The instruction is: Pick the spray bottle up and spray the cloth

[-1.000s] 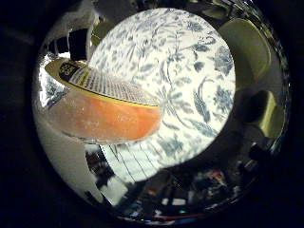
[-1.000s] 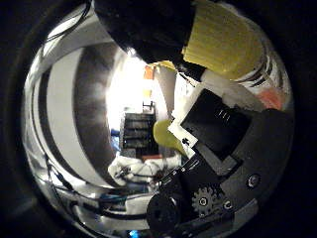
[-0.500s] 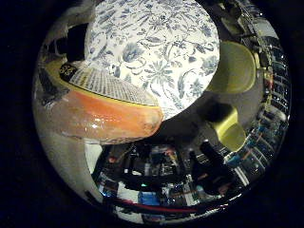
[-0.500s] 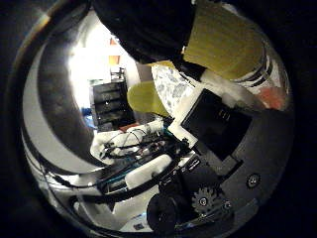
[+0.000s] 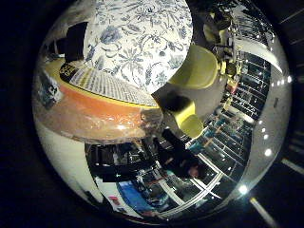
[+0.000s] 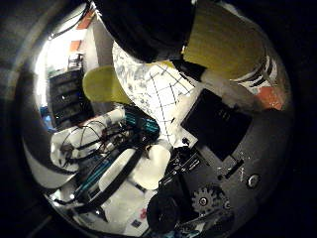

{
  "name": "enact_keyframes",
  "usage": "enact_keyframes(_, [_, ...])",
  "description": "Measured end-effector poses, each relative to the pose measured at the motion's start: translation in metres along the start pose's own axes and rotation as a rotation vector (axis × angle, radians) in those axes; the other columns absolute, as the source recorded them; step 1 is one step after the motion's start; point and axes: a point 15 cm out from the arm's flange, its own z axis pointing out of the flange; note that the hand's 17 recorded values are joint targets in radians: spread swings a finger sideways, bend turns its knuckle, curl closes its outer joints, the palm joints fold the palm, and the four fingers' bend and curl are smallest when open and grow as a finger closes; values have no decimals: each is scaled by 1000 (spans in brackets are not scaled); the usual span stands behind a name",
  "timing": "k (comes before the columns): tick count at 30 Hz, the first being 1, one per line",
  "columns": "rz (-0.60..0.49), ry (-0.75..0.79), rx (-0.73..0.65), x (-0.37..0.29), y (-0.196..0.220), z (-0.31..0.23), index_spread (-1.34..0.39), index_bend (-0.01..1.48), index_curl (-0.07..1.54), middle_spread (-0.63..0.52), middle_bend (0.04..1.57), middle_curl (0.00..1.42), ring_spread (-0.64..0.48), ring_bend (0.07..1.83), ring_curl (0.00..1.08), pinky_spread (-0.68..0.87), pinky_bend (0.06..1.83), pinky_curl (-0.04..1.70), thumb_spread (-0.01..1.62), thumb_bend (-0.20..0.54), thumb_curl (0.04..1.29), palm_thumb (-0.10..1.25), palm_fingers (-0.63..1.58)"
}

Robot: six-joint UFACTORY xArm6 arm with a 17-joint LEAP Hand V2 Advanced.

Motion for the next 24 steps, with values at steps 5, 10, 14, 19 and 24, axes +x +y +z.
enact_keyframes(5, [-31,126,-87,-14,-7,11,-186,1197,679,-90,1377,607,-174,1455,621,-233,1048,1205,1067,-18,592,994,1190])
enact_keyframes(10, [-39,174,-137,-25,-12,27,-193,1193,680,-90,1385,609,-180,1442,628,-238,1055,1204,1082,-15,585,985,1178])
enact_keyframes(14, [-37,165,-169,-31,-11,42,-197,1192,682,-90,1386,608,-182,1436,633,-241,1056,1203,1085,-16,579,981,1179])
enact_keyframes(19, [-44,156,-163,-36,-10,43,-198,1187,684,-90,1384,606,-179,1437,635,-244,1054,1202,1087,-11,574,990,1184])
enact_keyframes(24, [-74,147,-115,-48,-17,29,-199,1182,684,-90,1380,605,-175,1441,632,-245,1050,1201,1093,-14,571,1000,1189])
